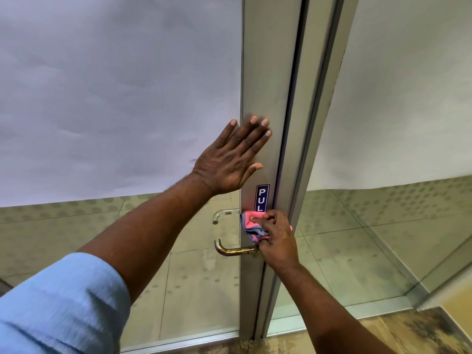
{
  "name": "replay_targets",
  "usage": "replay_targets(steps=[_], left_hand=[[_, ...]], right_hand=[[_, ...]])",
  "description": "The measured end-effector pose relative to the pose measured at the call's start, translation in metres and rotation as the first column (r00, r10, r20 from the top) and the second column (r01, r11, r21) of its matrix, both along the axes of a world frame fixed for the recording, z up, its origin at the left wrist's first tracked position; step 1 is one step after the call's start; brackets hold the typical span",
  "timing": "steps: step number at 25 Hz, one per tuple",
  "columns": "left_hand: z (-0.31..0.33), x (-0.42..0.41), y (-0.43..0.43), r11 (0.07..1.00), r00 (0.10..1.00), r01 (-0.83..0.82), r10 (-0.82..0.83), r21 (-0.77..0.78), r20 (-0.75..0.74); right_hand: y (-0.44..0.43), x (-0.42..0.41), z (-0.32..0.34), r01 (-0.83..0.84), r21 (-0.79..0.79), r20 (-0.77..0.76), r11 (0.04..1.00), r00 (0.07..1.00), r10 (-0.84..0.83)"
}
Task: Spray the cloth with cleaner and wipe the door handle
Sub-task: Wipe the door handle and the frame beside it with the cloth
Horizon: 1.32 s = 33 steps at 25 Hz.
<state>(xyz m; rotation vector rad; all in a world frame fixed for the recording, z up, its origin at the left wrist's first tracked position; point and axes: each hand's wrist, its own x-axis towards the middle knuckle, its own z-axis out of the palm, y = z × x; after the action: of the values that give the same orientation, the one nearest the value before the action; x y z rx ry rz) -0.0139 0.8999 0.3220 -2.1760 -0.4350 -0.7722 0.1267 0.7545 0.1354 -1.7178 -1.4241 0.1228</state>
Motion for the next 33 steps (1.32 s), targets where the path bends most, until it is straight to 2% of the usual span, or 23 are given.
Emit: replay_targets(steps=[5, 13, 25, 29, 31, 33], left_hand=[[-0.002, 0.003, 0.001, 1.0, 1.0, 0.001, -0.001, 0.015, 0.004], [-0.006, 0.005, 0.007, 0.998, 1.0, -0.001, 0.0, 0.068, 0.015], [-0.006, 0.005, 0.006, 0.997, 1.0, -0.009, 0.007, 0.077, 0.024], [-0.006, 0.005, 0.006, 0.998, 1.0, -0.014, 0.012, 0.065, 0.029], [-0.007, 0.005, 0.007, 0.998, 1.0, -0.006, 0.004, 0.063, 0.031], [-0.008, 0.006, 0.008, 0.998, 0.999, -0.002, 0.0, 0.066, 0.038]], right_hand=[[-0.009, -0.004, -0.021, 0.029, -0.115, 0.021, 0.993, 0.999, -0.027], [-0.017, -0.017, -0.038, 0.015, -0.144, -0.053, 0.989, 0.998, -0.023], [-0.016, -0.055, -0.033, -0.138, -0.021, 0.208, 0.99, 0.968, 0.139], [-0.018, -0.059, -0.039, -0.084, -0.051, 0.248, 0.995, 0.964, 0.094], [-0.019, -0.044, -0.041, 0.006, -0.053, 0.196, 0.999, 0.98, 0.004], [-0.018, -0.024, -0.043, 0.096, -0.055, 0.216, 0.994, 0.973, -0.082]])
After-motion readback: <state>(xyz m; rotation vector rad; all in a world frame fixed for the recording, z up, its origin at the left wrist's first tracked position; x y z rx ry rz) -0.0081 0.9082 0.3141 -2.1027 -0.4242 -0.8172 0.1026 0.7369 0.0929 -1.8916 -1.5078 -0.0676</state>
